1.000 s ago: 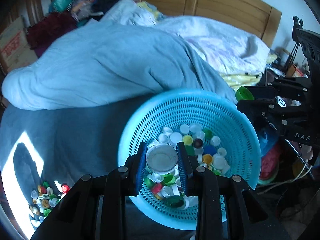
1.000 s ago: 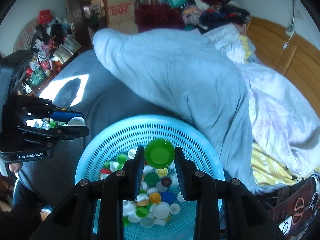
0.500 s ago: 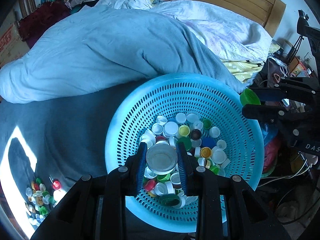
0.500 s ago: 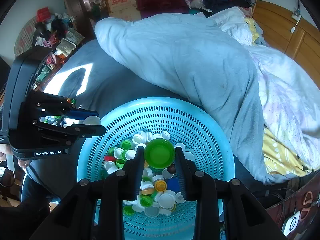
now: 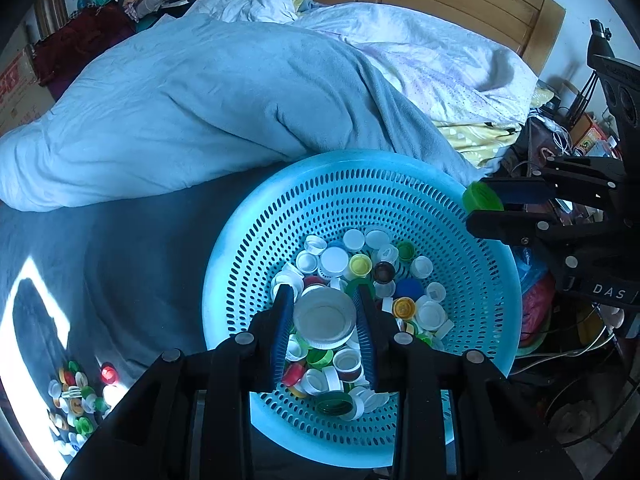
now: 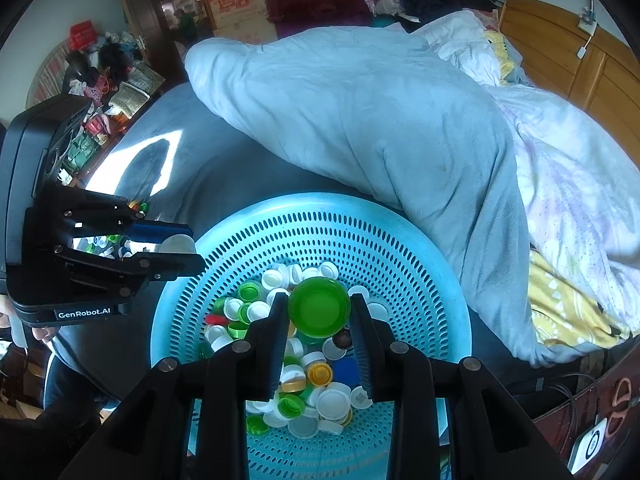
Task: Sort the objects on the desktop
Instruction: 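Carry both caps over the blue basket and open both tools to drop them, then grasp a white cap with the left tool while the right tool grasps a red cap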
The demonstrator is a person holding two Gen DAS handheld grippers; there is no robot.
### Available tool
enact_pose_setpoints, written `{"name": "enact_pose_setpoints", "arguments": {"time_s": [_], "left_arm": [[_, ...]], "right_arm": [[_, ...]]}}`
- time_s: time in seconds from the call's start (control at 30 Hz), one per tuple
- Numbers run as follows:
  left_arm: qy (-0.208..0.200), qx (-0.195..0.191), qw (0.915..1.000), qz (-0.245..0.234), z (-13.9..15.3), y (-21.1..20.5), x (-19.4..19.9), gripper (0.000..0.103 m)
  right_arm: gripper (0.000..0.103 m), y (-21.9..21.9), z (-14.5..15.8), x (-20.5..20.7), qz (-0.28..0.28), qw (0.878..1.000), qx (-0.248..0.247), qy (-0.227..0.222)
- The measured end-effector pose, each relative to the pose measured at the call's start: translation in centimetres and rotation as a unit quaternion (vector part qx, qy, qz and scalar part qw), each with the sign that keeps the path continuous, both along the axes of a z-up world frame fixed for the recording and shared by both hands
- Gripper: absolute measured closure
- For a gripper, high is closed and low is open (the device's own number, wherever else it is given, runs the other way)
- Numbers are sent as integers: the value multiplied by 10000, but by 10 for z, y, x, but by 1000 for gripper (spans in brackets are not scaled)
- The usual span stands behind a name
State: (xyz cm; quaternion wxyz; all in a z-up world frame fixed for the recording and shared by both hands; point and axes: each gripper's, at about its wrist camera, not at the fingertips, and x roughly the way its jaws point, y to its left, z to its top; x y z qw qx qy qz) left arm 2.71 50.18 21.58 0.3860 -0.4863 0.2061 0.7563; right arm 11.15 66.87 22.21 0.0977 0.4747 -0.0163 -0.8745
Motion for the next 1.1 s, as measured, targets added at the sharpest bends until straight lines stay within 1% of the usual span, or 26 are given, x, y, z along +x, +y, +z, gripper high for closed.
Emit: {"name": "enact_pose_setpoints", "arguments": {"time_s": [0.07,0.17,0.27,0.33,0.37,0.4,0.47,0.53,0.57,0.63,0.7,0.8,0.87,0.9,0.97,1.0,1.1], "left_arm": [[128,55,9999,30,6,-1,1,62],[202,216,9995,78,15,-6,2,54],[281,330,9990,87,23,-15,2,53],[432,540,9975,141,30,-32,3,53],[536,706,9958,225,34,-47,4,53],[629,888,9935,346,36,-64,5,53],[899,1245,9854,736,33,-115,6,51],[1186,1355,9758,1241,17,-171,6,45],[1249,1375,9716,1466,7,-197,6,45],[1199,1412,9615,2029,-19,-260,4,45],[1173,1413,9476,2615,-47,-322,5,45],[1036,1277,9297,3296,-85,-393,9,45],[1001,924,9204,3665,-113,-433,9,45],[974,794,9186,3747,-126,-447,9,45],[823,587,9184,3826,-152,-466,7,45],[747,479,9194,3833,-166,-473,4,46],[659,364,9251,3721,-191,-477,1,46]], "right_arm": [[58,1,2,1,-40,10000,11,54],[56,0,5,2,-71,9999,-15,104],[53,-4,9,5,-92,9998,-35,181],[52,-13,14,13,-28,9993,-96,365],[48,-19,17,18,3,9988,-116,468],[41,-27,19,25,47,9980,-141,614],[34,-51,21,44,227,9954,-114,923],[32,-79,15,63,408,9925,-55,1148],[32,-94,9,73,490,9909,-74,1250],[32,-122,-6,87,612,9889,-185,1342],[32,-149,-20,96,715,9879,-343,1335],[32,-188,-43,103,930,9865,-558,1225],[32,-206,-58,102,993,9866,-772,1040],[32,-214,-65,101,989,9867,-868,955],[32,-227,-76,97,988,9874,-943,805],[32,-233,-80,95,983,9879,-943,740],[32,-242,-88,88,985,9894,-880,600]]}}
